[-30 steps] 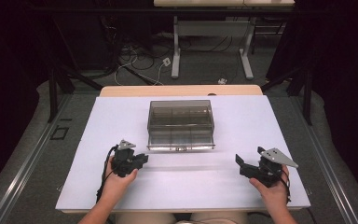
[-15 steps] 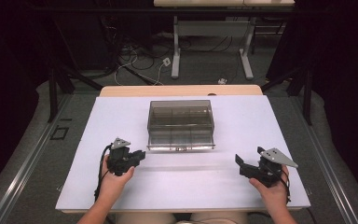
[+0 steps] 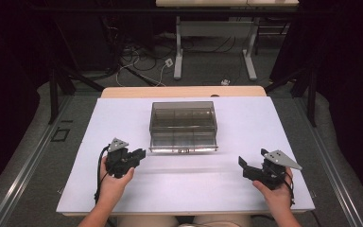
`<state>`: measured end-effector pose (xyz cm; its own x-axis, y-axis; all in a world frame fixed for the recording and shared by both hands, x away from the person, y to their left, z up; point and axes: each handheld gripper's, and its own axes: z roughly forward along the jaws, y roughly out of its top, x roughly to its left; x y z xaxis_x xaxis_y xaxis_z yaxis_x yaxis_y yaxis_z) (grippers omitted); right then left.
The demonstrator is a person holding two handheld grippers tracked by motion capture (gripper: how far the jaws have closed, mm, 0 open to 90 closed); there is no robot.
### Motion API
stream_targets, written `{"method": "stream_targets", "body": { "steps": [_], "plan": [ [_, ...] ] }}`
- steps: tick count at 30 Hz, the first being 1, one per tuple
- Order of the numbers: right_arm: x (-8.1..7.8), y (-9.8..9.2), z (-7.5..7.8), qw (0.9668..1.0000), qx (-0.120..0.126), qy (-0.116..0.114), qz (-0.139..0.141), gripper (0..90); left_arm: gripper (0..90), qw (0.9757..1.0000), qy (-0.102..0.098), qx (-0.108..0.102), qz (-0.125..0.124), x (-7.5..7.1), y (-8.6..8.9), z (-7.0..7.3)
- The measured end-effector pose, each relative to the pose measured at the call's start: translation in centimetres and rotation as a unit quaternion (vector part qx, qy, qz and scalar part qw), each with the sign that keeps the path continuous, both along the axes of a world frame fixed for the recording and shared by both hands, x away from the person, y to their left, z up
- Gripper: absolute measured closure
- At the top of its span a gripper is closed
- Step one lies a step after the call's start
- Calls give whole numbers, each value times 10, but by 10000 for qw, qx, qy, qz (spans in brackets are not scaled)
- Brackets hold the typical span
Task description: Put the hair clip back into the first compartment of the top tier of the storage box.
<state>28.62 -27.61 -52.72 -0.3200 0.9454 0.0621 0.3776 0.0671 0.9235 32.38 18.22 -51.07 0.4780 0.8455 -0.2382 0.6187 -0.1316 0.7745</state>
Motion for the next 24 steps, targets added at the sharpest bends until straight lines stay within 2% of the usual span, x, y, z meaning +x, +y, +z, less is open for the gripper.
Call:
{"method": "stream_targets", "body": {
  "steps": [2, 11, 24],
  "plan": [
    [0, 0, 0, 10000, -4, 0, -1, 85, 780, 9999, -102, 7, 15, -1, 1, 2],
    [0, 0, 0, 10000, 7, 4, -5, 85, 782, 9996, -269, -93, 56, -4, 2, 9],
    [0, 2, -1, 10000, 26, -10, -40, 85, 788, 9993, -364, -96, -18, -8, -4, 25]
  ]
}}
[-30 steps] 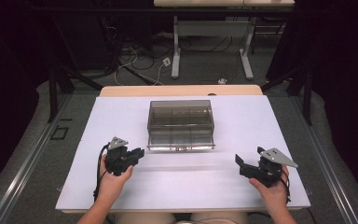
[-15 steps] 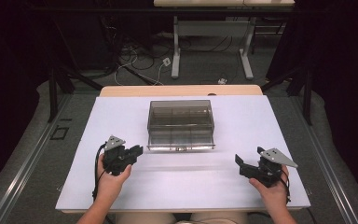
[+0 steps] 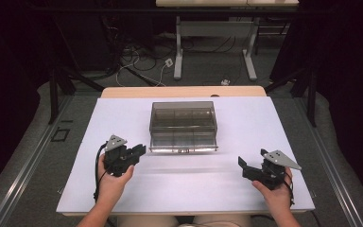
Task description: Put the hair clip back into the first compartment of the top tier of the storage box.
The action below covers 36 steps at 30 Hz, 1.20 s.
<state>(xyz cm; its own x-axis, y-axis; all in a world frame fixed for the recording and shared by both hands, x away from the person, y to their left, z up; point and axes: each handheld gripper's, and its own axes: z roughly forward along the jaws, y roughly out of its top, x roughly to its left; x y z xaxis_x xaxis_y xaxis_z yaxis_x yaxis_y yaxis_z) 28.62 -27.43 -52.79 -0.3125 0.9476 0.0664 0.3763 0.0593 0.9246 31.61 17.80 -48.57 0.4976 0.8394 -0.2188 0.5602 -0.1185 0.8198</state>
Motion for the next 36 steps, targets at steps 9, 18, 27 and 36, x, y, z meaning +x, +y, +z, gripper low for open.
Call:
{"method": "stream_targets", "body": {
  "steps": [9, 18, 27, 36],
  "plan": [
    [0, 0, 0, 10000, 2, 17, 9, 85, 788, 10000, 1, -16, -30, 2, -2, 9],
    [1, 0, -1, 10000, 9, 1, 22, 85, 788, 9999, -45, 47, -98, 5, -8, 23],
    [0, 0, 0, 10000, -12, 74, 12, 85, 788, 9998, -34, 113, -159, 9, -15, 34],
    [0, 0, -1, 10000, 2, 81, 30, 86, 788, 9995, 26, 195, -239, 15, -19, 42]
  ]
}}
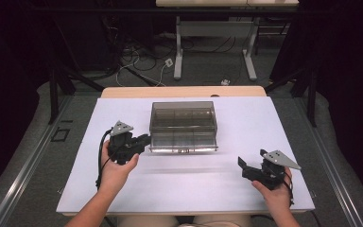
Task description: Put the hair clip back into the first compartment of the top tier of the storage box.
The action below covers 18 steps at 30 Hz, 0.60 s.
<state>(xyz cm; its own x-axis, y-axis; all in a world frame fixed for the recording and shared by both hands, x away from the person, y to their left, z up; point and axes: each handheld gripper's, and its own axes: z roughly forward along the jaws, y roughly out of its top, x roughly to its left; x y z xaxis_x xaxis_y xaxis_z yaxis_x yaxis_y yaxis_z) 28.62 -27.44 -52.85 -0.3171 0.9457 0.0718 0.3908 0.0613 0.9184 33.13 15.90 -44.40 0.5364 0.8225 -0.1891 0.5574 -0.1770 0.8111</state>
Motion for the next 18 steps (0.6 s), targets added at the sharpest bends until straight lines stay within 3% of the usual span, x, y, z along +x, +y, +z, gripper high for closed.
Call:
{"method": "stream_targets", "body": {
  "steps": [18],
  "plan": [
    [0, 0, -1, 10000, 1, -9, -17, 86, 788, 9996, 191, 165, -140, 14, -17, 2]
  ]
}}
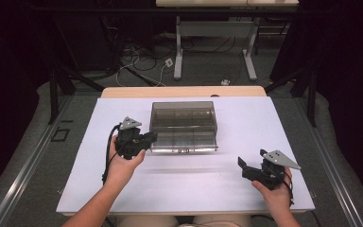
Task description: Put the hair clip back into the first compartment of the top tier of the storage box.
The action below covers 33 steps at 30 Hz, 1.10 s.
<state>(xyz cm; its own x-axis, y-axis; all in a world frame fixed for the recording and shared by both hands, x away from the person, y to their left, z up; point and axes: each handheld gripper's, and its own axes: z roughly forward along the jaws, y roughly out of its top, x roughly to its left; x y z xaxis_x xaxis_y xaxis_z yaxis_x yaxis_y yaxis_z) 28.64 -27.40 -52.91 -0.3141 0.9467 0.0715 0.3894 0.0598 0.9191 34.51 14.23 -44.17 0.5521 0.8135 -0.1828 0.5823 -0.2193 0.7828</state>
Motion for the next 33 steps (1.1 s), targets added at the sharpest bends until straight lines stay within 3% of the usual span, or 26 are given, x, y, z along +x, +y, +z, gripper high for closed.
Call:
{"method": "stream_targets", "body": {
  "steps": [5, 13, 33],
  "plan": [
    [0, 0, 0, 10000, 11, 10, 4, 86, 788, 10000, -51, 35, -15, 5, -6, -3],
    [0, 0, 0, 10000, 10, 6, 15, 86, 788, 10000, 50, 56, 22, 10, -15, -8],
    [1, 0, 0, 10000, -28, -17, 29, 88, 788, 9998, 146, 112, 110, 21, -21, -21]
  ]
}}
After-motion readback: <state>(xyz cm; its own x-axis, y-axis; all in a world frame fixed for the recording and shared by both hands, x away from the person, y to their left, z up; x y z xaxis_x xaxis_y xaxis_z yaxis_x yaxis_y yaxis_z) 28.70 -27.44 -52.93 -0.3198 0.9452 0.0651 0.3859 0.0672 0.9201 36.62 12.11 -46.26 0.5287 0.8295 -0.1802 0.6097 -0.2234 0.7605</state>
